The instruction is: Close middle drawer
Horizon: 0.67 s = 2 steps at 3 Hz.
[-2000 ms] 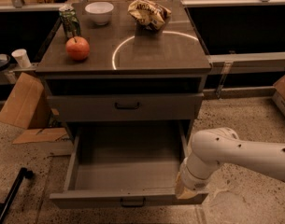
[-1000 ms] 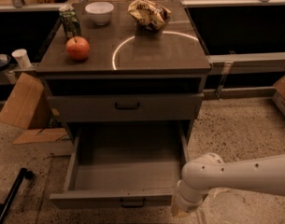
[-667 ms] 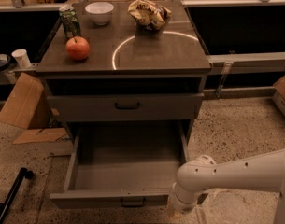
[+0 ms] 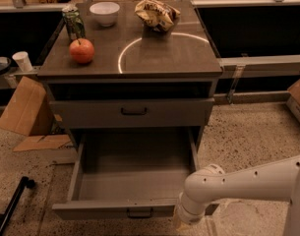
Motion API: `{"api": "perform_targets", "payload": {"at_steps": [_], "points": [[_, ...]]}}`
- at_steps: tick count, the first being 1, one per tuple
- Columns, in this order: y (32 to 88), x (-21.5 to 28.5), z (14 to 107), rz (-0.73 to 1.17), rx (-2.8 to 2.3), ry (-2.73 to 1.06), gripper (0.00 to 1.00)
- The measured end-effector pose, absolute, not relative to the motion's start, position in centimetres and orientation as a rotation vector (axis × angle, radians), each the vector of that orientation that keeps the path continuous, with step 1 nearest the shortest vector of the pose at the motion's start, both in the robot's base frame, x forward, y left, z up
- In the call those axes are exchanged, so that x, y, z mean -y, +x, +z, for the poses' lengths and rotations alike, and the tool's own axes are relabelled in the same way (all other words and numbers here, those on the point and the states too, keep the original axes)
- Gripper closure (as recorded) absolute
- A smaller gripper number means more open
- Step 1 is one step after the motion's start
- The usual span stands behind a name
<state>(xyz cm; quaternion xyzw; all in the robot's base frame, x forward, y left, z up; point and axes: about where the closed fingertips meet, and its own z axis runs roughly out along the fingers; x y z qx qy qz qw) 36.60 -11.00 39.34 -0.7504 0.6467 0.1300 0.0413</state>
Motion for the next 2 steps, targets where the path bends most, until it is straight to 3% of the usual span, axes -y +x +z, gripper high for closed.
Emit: {"api": "perform_targets", "payload": {"at_steps": [2], "points": [[36.60, 11.00, 39.34, 0.398, -1.980, -2.298, 0.04]]}}
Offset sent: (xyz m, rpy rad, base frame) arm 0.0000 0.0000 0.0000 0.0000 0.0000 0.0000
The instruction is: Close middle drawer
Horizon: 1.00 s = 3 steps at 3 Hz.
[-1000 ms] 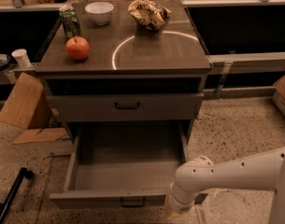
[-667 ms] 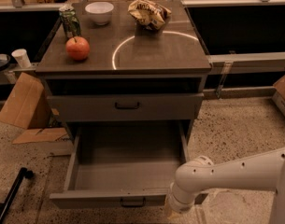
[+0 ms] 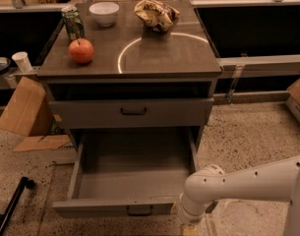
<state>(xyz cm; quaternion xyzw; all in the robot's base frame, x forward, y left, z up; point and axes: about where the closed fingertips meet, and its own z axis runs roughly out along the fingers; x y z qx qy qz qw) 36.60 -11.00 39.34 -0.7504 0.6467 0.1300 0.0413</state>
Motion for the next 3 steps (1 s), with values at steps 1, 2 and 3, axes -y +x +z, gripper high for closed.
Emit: {"api": "perform_targets", "payload": {"at_steps": [1, 2, 3], "points": [[36.6, 11.0, 39.3, 0.398, -1.980, -2.298, 0.00], [36.6, 11.0, 39.3, 0.398, -1.980, -2.297, 0.00], [37.9, 11.9, 39.4, 0.382, -1.960, -2.260, 0.19]]}}
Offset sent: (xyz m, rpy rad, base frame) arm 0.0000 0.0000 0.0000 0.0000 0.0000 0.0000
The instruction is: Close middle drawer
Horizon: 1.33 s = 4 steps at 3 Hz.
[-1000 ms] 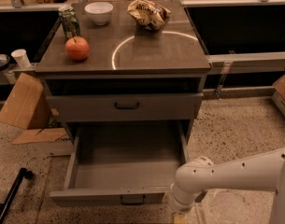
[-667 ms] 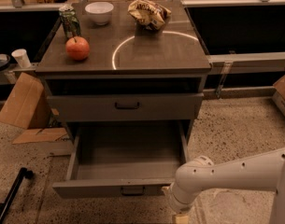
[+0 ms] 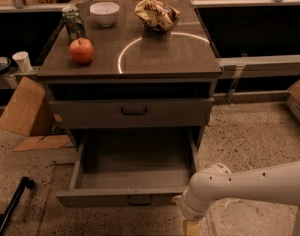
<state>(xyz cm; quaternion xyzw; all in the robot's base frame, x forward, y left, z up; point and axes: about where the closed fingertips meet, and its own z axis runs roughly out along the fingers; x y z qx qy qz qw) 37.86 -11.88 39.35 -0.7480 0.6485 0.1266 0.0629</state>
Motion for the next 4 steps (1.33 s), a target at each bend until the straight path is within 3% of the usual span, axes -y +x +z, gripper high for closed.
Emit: {"api": "perform_targets", "payload": {"at_steps": [3, 4], "points": [[45.1, 13.9, 38.4, 0.226, -1.930, -2.149, 0.89], [46.9, 13.1, 37.9, 0.199, -1.916, -2.163, 1.00]]}}
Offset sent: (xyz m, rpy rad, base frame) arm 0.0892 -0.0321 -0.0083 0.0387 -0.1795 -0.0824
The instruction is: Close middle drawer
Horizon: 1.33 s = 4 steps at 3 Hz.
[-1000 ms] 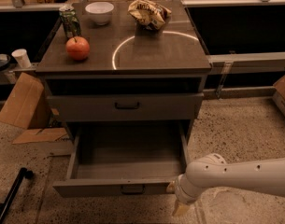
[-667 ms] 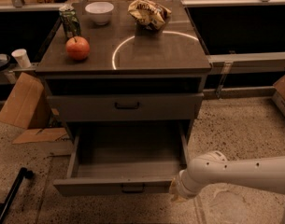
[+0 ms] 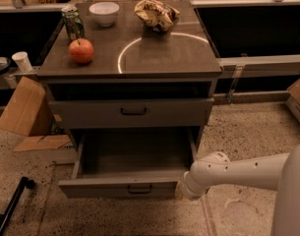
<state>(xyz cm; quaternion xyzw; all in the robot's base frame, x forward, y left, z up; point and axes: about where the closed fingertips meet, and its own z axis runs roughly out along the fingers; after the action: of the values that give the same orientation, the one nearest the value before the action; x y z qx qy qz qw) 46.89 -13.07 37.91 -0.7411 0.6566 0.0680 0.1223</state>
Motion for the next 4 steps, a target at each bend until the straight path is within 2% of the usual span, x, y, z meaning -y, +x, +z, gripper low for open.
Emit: {"api": "perform_targets", "payload": {"at_steps": [1, 4], "points": [[48.3, 12.4, 38.0, 0.183, -1.900, -2.162, 0.89], [51.7, 13.0, 37.8, 0.210, -1.877, -2.130, 0.19]]}}
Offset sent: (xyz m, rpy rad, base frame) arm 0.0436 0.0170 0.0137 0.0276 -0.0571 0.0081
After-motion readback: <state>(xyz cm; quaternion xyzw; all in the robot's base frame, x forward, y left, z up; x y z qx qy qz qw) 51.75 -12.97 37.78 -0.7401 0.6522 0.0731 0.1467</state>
